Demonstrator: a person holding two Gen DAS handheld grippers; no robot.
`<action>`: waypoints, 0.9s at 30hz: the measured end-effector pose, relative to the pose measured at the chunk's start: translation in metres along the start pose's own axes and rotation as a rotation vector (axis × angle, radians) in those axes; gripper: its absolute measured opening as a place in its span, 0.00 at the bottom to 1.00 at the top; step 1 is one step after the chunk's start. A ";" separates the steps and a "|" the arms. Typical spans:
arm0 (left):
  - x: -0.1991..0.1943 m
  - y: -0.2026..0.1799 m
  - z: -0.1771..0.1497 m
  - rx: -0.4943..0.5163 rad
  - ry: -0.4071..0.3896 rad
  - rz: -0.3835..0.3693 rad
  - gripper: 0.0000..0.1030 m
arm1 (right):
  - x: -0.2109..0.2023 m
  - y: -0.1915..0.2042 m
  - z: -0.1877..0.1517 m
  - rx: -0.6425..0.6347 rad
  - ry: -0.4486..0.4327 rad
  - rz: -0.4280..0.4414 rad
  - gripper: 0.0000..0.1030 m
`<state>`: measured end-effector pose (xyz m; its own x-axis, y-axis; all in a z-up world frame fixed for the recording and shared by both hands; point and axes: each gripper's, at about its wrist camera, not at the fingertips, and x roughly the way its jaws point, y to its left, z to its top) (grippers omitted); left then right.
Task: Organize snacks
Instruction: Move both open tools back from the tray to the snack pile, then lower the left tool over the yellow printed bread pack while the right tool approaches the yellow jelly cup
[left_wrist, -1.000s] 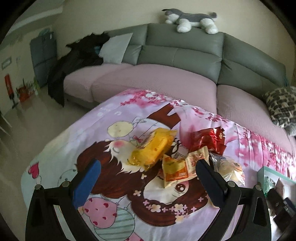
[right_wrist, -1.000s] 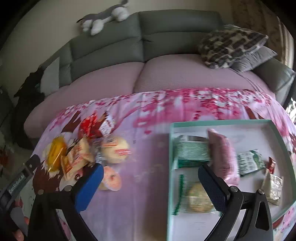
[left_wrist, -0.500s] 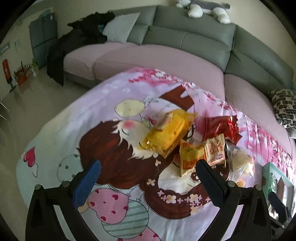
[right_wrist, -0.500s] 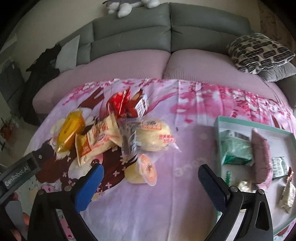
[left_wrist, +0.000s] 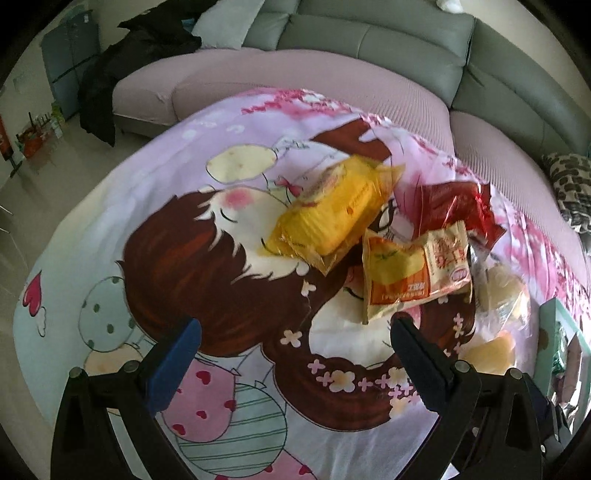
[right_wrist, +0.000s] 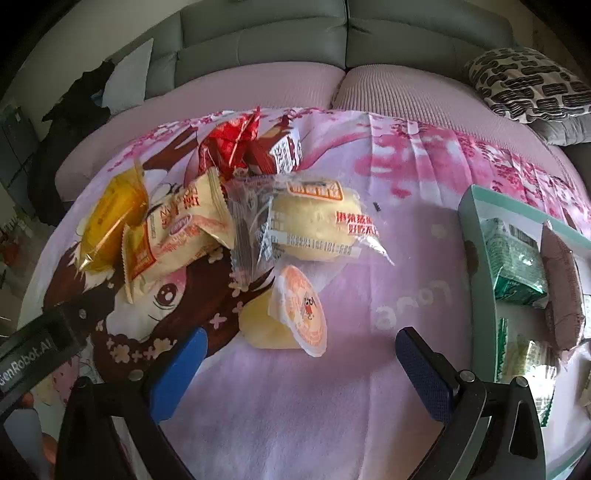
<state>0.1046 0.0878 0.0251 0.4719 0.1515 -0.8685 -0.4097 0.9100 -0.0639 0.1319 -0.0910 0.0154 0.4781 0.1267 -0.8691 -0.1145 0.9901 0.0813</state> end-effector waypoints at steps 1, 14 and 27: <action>0.002 -0.001 -0.001 0.003 0.006 0.000 0.99 | 0.001 0.000 0.000 -0.001 0.002 -0.004 1.00; 0.011 -0.004 -0.003 0.002 0.036 -0.019 0.99 | 0.008 0.003 -0.002 -0.040 -0.009 -0.068 0.99; 0.007 -0.007 -0.002 -0.004 0.027 -0.031 0.99 | 0.002 0.004 0.001 -0.074 -0.051 -0.071 0.68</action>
<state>0.1092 0.0822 0.0187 0.4635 0.1125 -0.8789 -0.3979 0.9127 -0.0930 0.1332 -0.0869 0.0143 0.5306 0.0608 -0.8455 -0.1421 0.9897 -0.0179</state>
